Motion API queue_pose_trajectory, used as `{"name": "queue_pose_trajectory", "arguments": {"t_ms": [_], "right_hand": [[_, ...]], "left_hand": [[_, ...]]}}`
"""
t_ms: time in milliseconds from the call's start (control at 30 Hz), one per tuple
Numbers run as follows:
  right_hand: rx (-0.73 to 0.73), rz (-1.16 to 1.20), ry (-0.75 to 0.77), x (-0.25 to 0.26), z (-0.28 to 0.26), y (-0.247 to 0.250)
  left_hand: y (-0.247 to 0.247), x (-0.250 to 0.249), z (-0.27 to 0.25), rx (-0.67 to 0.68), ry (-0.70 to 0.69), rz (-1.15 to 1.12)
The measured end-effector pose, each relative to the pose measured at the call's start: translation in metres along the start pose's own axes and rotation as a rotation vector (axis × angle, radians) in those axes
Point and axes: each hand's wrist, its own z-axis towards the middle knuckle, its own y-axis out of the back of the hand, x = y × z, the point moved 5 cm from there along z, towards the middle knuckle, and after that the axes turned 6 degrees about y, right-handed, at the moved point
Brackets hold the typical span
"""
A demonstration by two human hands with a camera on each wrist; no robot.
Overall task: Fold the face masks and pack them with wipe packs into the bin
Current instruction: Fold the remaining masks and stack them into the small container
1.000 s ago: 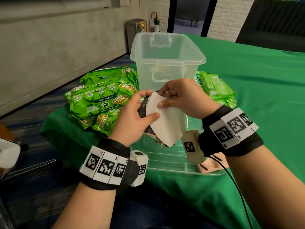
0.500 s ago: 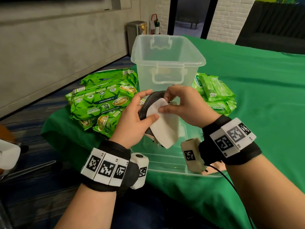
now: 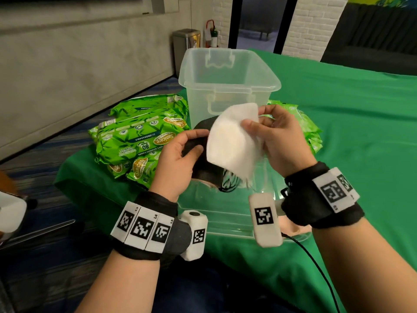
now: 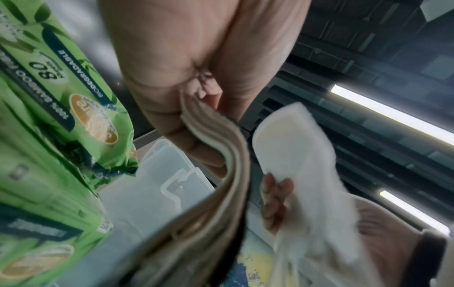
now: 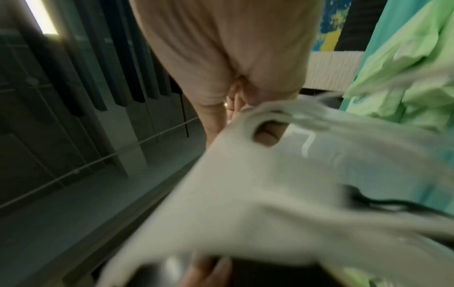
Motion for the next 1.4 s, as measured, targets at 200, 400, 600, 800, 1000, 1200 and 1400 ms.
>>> {"name": "queue_pose_trajectory", "arguments": {"t_ms": [200, 400, 600, 800, 1000, 1200, 1400], "right_hand": [[0.010, -0.187, 0.028, -0.010, -0.006, -0.027], [0.072, -0.389, 0.104, -0.009, 0.001, -0.030], [0.122, -0.459, 0.177, -0.007, 0.004, -0.031], [0.138, -0.587, 0.200, -0.008, -0.001, -0.035], [0.334, -0.219, -0.122, -0.022, -0.006, -0.039], [0.645, -0.160, -0.188, -0.019, -0.013, -0.029], [0.549, -0.458, -0.091, -0.010, -0.007, -0.005]], "left_hand": [[-0.009, -0.007, -0.006, 0.040, 0.005, -0.118], [-0.007, -0.004, -0.005, 0.123, -0.006, -0.137], [-0.007, -0.007, -0.005, 0.172, -0.011, -0.126], [-0.005, -0.010, -0.009, 0.175, 0.033, -0.266], [-0.002, -0.014, -0.004, 0.126, -0.101, -0.116], [0.009, -0.018, -0.002, 0.068, -0.142, -0.044], [0.019, -0.009, 0.004, -0.080, -0.110, -0.051]]}}
